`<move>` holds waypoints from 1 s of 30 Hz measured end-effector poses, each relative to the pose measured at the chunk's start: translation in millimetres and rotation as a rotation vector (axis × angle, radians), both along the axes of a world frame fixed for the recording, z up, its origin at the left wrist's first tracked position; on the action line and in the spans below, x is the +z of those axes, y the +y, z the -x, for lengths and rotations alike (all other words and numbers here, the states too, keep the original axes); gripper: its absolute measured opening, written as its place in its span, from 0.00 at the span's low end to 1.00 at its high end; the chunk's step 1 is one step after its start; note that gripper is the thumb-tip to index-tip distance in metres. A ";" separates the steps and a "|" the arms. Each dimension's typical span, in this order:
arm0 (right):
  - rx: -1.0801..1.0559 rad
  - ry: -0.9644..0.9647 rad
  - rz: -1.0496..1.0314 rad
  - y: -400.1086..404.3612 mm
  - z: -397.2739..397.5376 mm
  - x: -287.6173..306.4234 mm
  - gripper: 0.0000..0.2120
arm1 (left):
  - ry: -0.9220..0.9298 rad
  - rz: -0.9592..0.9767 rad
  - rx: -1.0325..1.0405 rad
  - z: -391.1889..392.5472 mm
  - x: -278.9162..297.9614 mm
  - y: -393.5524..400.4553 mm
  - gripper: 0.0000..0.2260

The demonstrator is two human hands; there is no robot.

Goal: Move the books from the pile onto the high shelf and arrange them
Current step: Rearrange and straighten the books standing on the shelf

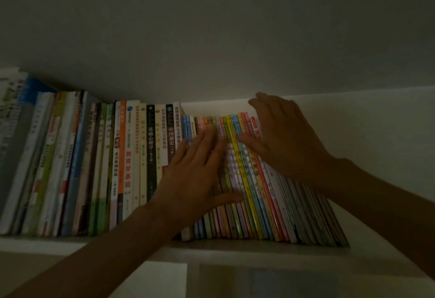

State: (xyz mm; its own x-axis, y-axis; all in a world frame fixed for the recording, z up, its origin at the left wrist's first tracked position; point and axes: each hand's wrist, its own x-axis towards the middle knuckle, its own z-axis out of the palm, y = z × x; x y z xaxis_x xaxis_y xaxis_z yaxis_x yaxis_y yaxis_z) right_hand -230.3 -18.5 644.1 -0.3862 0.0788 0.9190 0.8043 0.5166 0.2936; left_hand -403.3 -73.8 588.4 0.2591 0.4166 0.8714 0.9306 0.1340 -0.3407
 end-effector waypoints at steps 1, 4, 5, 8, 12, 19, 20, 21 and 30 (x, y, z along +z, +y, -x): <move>-0.015 -0.039 -0.035 -4.8 3.3 0.7 0.38 | -0.010 -0.039 -0.009 7.4 -0.8 -5.6 0.48; -0.058 -0.209 -0.038 -12.5 24.5 -19.1 0.40 | -0.083 -0.080 0.017 34.9 -10.9 -18.8 0.52; -0.072 -0.281 -0.045 -9.3 32.7 -29.5 0.40 | -0.101 -0.058 0.043 44.6 -16.5 -20.2 0.53; -0.131 -0.456 -0.039 7.5 50.4 -52.3 0.45 | -0.119 0.062 0.090 61.2 -28.5 -24.6 0.55; -0.116 -0.435 0.031 17.4 57.1 -57.3 0.50 | -0.245 0.184 0.008 68.8 -32.3 -26.3 0.55; 0.029 -0.393 0.272 -1.7 89.2 -58.1 0.63 | -0.191 0.143 -0.015 85.2 -27.5 -16.9 0.53; 0.030 -0.396 0.283 -4.7 90.5 -57.3 0.63 | -0.195 0.153 0.003 83.6 -26.8 -18.1 0.54; 0.031 -0.391 0.294 -4.0 90.6 -58.1 0.63 | -0.208 0.165 0.008 81.1 -26.4 -19.3 0.55; 0.269 -0.356 0.371 -37.6 86.9 -26.2 0.51 | -0.311 0.213 0.007 117.9 -40.4 -49.5 0.50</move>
State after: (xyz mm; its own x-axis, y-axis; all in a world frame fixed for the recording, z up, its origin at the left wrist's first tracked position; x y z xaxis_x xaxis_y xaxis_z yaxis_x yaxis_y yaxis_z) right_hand -317.2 -56.1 617.9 -0.7177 0.2273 0.6582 0.5153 0.8092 0.2824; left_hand -521.2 -123.4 548.0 -0.0079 0.5981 0.8014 0.9933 0.0971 -0.0626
